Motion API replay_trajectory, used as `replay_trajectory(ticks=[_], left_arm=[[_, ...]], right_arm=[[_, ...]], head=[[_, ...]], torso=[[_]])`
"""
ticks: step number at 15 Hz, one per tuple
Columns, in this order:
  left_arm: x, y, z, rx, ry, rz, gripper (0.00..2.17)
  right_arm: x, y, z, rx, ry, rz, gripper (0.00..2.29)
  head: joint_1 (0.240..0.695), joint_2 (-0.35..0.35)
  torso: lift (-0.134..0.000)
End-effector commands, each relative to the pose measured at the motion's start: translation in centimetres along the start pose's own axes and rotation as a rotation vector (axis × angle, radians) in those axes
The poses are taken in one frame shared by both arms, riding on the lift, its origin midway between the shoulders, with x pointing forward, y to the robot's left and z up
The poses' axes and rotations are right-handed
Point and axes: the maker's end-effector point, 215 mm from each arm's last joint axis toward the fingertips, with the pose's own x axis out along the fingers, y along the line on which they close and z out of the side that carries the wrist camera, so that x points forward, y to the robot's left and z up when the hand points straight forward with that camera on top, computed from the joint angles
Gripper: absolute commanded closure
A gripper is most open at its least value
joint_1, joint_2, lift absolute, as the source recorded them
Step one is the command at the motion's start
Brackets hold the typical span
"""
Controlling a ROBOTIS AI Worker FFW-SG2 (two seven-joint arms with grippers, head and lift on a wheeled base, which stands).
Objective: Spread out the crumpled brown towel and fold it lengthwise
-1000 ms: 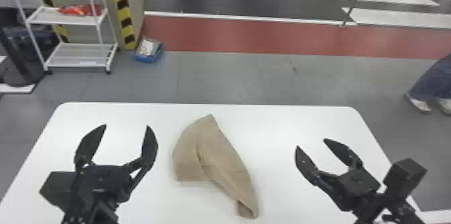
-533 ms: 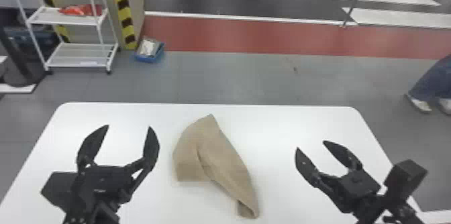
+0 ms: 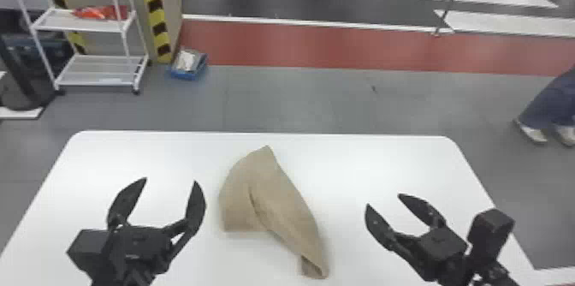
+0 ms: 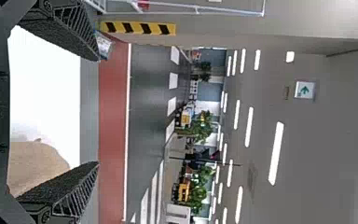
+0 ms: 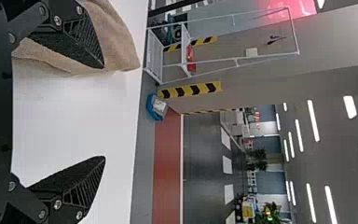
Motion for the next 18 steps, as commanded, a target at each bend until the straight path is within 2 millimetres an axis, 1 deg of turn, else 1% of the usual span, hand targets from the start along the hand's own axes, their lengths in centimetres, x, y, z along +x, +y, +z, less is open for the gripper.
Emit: replay_trajectory(ticks=[1, 3, 5, 7, 8, 9, 10, 11, 13, 14, 15, 18], left_arm=[[0.0, 0.1, -2.2, 0.003, 0.022, -0.001, 0.1], [0.1, 0.0, -3.8, 0.006, 0.041, -0.006, 0.11], [0.0, 0.0, -4.7, 0.006, 0.04, -0.005, 0.11], [0.1, 0.1, -5.0, 0.005, 0.039, -0.001, 0.11], [0.2, 0.1, -4.8, 0.004, 0.029, 0.0, 0.11], [0.3, -0.1, -4.7, 0.002, 0.028, -0.002, 0.11], [0.3, -0.2, -4.7, 0.005, 0.027, -0.005, 0.12], [0.4, -0.2, -4.6, 0.005, 0.024, -0.006, 0.14], [0.4, -0.2, -4.5, 0.005, 0.023, -0.006, 0.14], [0.5, -0.3, -4.5, 0.003, 0.022, -0.005, 0.14], [0.5, -0.3, -4.5, 0.003, 0.022, -0.005, 0.14], [0.5, -0.2, -4.3, 0.004, 0.018, -0.004, 0.14]], right_arm=[[0.4, 0.0, -3.0, -0.003, 0.051, 0.002, 0.22], [0.8, 1.0, -5.1, 0.014, 0.082, 0.021, 0.22], [1.2, 2.8, -6.7, 0.014, 0.087, 0.056, 0.22], [1.4, 4.5, -8.3, 0.024, 0.106, 0.094, 0.23], [1.7, 5.7, -9.0, 0.026, 0.119, 0.116, 0.28], [1.9, 7.2, -10.0, 0.027, 0.139, 0.143, 0.28], [2.1, 8.1, -10.8, 0.023, 0.157, 0.159, 0.28], [2.1, 8.9, -11.7, 0.019, 0.175, 0.172, 0.28], [2.2, 9.6, -13.0, 0.02, 0.2, 0.187, 0.29], [2.3, 9.8, -13.5, 0.022, 0.211, 0.19, 0.35], [2.3, 9.7, -14.0, 0.021, 0.224, 0.188, 0.35], [2.1, 9.8, -14.6, 0.019, 0.244, 0.191, 0.35]], head=[[0.695, -0.129], [0.695, -0.129], [0.695, -0.119], [0.695, -0.105], [0.695, -0.096], [0.695, -0.087], [0.695, -0.062], [0.695, -0.051], [0.695, -0.031], [0.695, -0.023], [0.695, -0.013], [0.695, -0.008]], torso=[[0.0], [0.0], [0.0], [0.0], [0.0], [0.0], [0.0], [0.0], [0.0], [0.0], [0.0], [0.0]])
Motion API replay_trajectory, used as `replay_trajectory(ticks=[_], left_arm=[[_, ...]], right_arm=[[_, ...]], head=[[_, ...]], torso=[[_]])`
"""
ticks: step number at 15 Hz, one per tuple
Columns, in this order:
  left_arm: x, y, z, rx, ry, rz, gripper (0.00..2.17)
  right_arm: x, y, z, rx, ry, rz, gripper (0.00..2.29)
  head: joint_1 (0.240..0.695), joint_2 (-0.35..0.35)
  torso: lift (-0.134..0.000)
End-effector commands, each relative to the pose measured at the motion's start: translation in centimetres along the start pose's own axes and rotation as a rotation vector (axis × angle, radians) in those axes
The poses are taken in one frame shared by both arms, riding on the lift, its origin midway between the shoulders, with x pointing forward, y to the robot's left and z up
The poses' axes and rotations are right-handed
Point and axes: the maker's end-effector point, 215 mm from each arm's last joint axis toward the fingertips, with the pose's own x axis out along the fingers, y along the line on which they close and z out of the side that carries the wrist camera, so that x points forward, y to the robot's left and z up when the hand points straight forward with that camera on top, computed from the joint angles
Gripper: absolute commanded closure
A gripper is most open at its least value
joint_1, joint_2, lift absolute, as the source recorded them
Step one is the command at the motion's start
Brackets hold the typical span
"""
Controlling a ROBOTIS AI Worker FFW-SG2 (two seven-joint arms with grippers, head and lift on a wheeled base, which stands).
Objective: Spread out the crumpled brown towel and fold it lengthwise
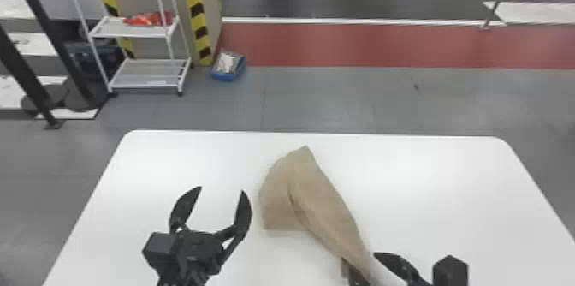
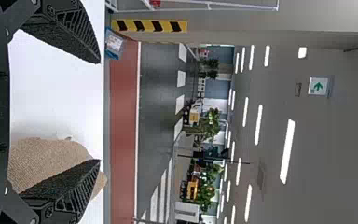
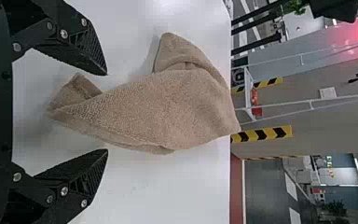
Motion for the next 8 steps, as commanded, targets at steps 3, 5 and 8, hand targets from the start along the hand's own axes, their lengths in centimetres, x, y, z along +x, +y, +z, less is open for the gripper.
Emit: replay_trajectory(ticks=[3, 5, 8], left_arm=[[0.0, 0.0, 0.5, -0.003, -0.015, 0.001, 0.14], [0.1, 0.0, 0.6, -0.003, -0.018, 0.0, 0.14], [0.1, -0.1, 0.7, -0.004, -0.019, 0.0, 0.14]], right_arm=[[0.6, 0.7, -1.9, 0.039, 0.074, 0.015, 0.59], [0.9, 1.8, -2.8, 0.067, 0.113, 0.04, 1.07], [-0.7, 4.1, -1.1, 0.098, 0.122, 0.097, 2.05]], head=[[0.695, -0.008], [0.695, -0.003], [0.695, 0.023]], torso=[[0.0], [0.0], [0.0]])
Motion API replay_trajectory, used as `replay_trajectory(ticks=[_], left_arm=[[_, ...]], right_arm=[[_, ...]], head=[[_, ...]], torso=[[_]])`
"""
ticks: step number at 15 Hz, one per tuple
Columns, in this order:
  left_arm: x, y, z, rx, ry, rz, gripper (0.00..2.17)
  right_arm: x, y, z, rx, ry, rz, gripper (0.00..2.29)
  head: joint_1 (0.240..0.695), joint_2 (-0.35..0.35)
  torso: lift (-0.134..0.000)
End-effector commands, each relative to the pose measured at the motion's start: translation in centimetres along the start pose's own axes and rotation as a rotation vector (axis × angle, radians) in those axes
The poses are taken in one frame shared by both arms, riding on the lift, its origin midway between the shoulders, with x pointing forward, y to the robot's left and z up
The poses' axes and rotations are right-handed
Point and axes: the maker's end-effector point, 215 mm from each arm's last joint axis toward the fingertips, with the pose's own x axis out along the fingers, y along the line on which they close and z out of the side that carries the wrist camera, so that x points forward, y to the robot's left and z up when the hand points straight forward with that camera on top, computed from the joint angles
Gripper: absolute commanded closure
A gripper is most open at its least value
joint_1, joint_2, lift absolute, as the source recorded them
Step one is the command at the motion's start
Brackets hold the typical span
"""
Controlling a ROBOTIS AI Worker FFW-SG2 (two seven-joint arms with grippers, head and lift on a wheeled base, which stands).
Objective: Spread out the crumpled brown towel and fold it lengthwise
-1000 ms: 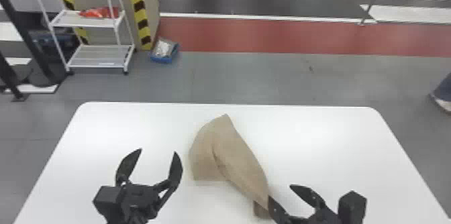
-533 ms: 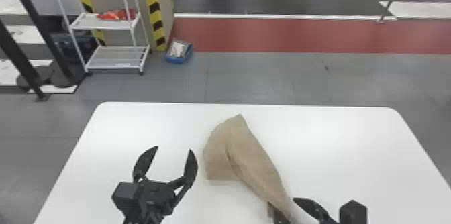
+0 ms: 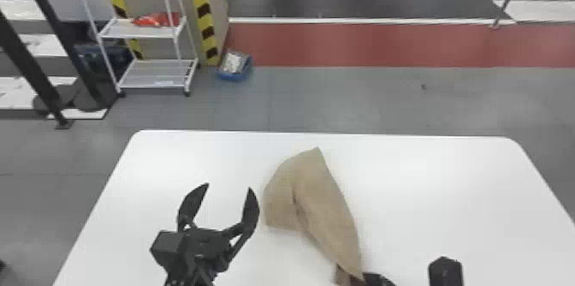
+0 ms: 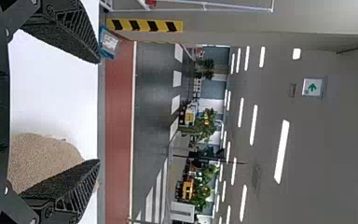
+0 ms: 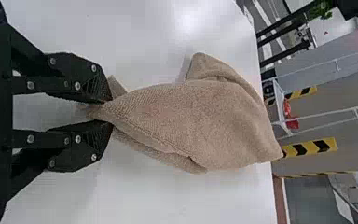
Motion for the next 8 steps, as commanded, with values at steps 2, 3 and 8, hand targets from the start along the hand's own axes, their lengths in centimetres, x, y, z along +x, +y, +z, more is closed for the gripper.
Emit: replay_trajectory(ticks=[2, 3, 8], left_arm=[[0.1, -0.1, 0.2, -0.001, -0.005, -0.002, 0.14], [0.1, -0.2, 0.5, 0.0, -0.009, -0.004, 0.14], [0.1, 0.6, 0.6, -0.006, -0.011, 0.012, 0.14]], right_arm=[[-2.5, 3.3, 4.8, 0.023, -0.052, 0.04, 2.05], [-3.2, 4.4, 6.9, 0.034, -0.074, 0.058, 2.05], [-5.7, 9.5, 14.8, 0.106, -0.109, 0.18, 2.05]], head=[[0.695, 0.031], [0.695, 0.036], [0.695, 0.078]], torso=[[0.0], [0.0], [0.0]])
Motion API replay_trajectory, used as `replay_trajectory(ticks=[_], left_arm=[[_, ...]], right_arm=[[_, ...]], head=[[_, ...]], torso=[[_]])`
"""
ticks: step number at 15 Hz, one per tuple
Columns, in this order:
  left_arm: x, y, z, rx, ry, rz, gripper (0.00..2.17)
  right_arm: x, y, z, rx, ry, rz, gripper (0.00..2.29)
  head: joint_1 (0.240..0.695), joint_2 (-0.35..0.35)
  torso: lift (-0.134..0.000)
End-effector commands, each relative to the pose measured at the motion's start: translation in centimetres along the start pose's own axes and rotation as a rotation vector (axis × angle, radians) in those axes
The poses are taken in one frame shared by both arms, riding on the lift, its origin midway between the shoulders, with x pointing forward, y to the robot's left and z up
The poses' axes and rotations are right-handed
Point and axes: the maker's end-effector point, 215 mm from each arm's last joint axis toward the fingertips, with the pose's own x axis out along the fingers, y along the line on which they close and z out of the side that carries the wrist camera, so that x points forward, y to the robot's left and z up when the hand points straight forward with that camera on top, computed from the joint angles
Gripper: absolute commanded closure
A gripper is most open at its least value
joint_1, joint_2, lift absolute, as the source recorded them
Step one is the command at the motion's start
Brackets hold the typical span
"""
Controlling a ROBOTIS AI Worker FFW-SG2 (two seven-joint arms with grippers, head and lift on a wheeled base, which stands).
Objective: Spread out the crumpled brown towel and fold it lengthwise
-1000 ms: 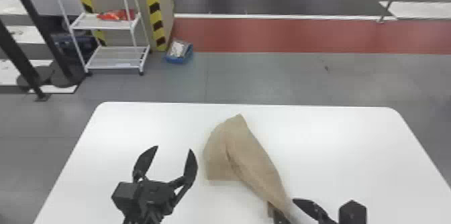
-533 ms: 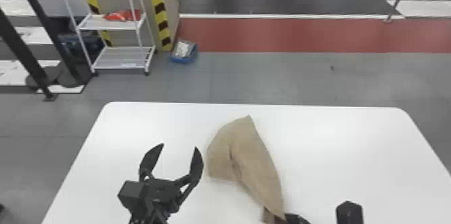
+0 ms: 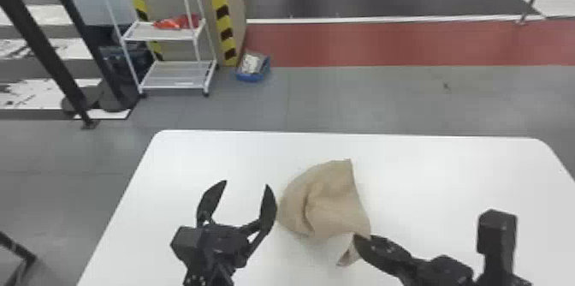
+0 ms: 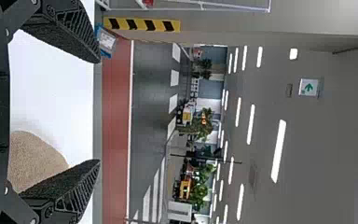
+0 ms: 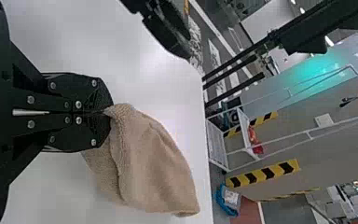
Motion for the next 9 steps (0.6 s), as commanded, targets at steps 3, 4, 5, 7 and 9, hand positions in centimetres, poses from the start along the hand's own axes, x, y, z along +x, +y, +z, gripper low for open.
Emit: replay_trajectory(ticks=[3, 4, 5, 7, 9], left_arm=[[-0.2, 0.8, 0.4, -0.004, -0.006, 0.014, 0.14], [-0.2, 0.7, 0.4, -0.005, -0.007, 0.014, 0.14], [-0.3, 0.6, 0.6, -0.006, -0.01, 0.014, 0.14], [-0.5, 0.6, 0.5, -0.006, -0.007, 0.013, 0.14], [-0.6, 0.6, 0.5, -0.005, -0.007, 0.013, 0.14]], right_arm=[[-1.9, 4.6, 7.5, 0.124, -0.047, 0.155, 2.05], [-2.6, 5.4, 9.7, 0.13, -0.086, 0.193, 2.05], [-3.3, 5.4, 12.0, 0.125, -0.136, 0.208, 2.05], [-5.1, 0.8, 15.8, 0.094, -0.226, 0.097, 2.05], [-6.3, -7.3, 15.1, 0.164, -0.253, -0.019, 2.05]], head=[[0.695, 0.113], [0.695, 0.118], [0.695, 0.122], [0.695, 0.115], [0.695, 0.079]], torso=[[0.0], [0.0], [0.0], [0.0], [0.0]])
